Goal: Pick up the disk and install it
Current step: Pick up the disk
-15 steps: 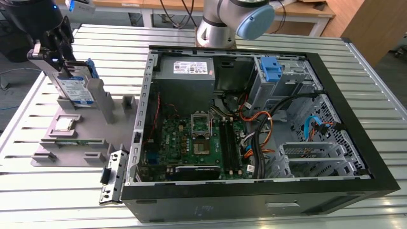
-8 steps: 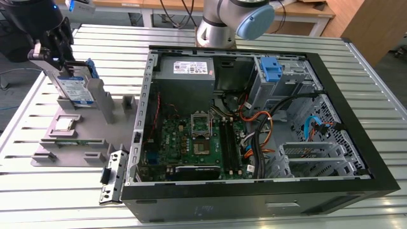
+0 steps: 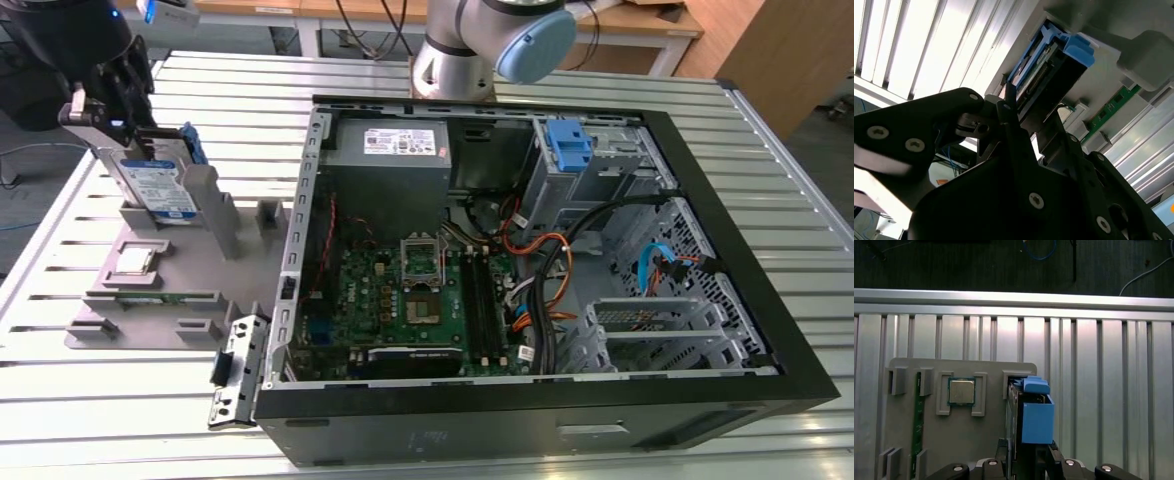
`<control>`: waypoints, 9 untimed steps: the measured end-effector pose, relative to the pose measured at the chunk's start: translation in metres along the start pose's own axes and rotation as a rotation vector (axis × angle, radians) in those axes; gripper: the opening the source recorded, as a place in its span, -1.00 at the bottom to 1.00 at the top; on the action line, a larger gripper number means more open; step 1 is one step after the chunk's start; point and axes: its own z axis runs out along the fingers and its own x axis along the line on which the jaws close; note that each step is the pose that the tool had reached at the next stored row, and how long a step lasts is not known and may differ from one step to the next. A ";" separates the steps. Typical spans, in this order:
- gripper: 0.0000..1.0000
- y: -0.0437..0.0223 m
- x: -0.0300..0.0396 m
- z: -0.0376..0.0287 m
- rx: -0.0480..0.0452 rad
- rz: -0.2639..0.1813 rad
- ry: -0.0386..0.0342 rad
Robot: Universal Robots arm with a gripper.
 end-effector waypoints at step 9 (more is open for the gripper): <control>-0.15 0.0000 0.0015 -0.0001 0.0001 0.000 -0.0001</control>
